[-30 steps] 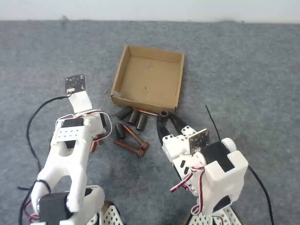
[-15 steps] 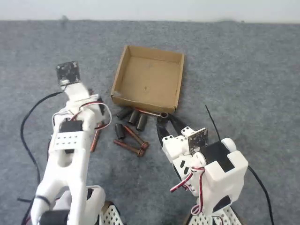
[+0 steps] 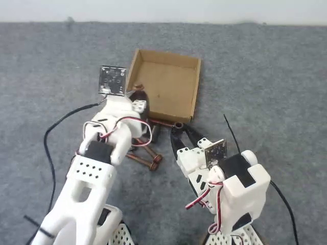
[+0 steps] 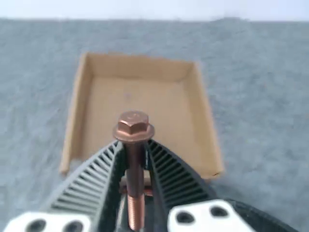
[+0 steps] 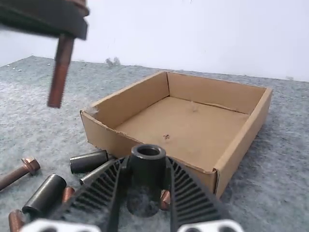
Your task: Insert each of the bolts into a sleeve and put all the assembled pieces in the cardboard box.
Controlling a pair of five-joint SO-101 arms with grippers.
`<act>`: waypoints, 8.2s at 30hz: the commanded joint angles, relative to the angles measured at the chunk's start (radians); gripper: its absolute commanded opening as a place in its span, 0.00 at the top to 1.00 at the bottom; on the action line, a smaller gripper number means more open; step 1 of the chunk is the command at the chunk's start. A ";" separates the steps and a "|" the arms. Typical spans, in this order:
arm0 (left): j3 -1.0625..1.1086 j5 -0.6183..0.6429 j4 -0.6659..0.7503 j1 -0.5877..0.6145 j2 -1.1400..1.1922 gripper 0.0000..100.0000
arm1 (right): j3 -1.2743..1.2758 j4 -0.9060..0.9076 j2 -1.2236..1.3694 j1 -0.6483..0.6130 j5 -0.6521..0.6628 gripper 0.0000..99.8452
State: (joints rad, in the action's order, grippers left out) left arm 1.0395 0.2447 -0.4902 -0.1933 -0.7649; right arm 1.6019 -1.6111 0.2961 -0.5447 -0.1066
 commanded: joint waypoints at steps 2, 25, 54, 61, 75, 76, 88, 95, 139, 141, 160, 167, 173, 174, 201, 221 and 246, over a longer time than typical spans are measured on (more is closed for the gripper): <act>0.022 -0.003 0.213 -0.034 -0.043 0.99 | 0.032 0.002 -0.045 -0.012 0.020 0.99; 0.271 0.002 0.614 -0.198 -0.051 0.99 | 0.032 0.002 -0.045 -0.030 0.021 0.99; 0.266 0.236 0.611 -0.196 -0.041 0.99 | 0.032 -0.002 -0.045 -0.041 0.021 0.99; 0.260 0.201 0.528 -0.198 -0.043 0.99 | 0.032 0.001 -0.045 -0.039 0.069 0.99; 0.263 0.115 0.528 -0.235 -0.041 0.99 | 0.032 0.002 -0.045 -0.042 0.084 0.99; 0.265 0.103 0.528 -0.241 -0.041 0.99 | 0.032 0.002 -0.045 -0.041 0.084 0.99; 0.283 0.098 0.534 -0.255 0.005 0.99 | 0.032 0.004 -0.045 -0.039 0.144 0.99; 0.283 0.098 0.698 -0.261 0.157 0.99 | 0.032 0.025 -0.044 -0.038 0.149 0.99; 0.461 0.094 0.591 -0.339 0.008 0.99 | 0.034 -0.021 -0.053 0.031 0.150 0.99; 0.461 0.094 0.594 -0.338 0.008 0.99 | 0.034 -0.021 -0.053 0.031 0.150 0.99; 0.466 0.100 0.589 -0.338 0.008 0.80 | 0.034 -0.019 -0.047 0.031 0.150 0.99; 0.481 0.100 0.591 -0.342 0.002 0.73 | 0.034 -0.019 -0.047 0.031 0.150 0.99; 0.481 0.100 0.594 -0.339 -0.003 0.73 | 0.034 -0.019 -0.047 0.031 0.150 0.99; 0.479 0.100 0.594 -0.338 -0.003 0.73 | 0.034 -0.019 -0.047 0.031 0.150 0.99; 0.464 0.094 0.594 -0.265 -0.009 0.73 | 0.034 -0.019 -0.047 0.033 0.150 0.99; 0.479 0.100 0.278 0.025 -0.551 0.73 | 0.032 -0.019 -0.047 0.033 0.150 0.99; 0.625 0.097 0.098 0.489 -0.562 0.73 | 0.029 -0.019 -0.047 0.065 0.150 0.99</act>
State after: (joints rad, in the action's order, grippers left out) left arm 1.6655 0.3429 -0.3874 0.2793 -1.2988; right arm 1.6019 -1.5988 0.2961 -0.4895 0.0284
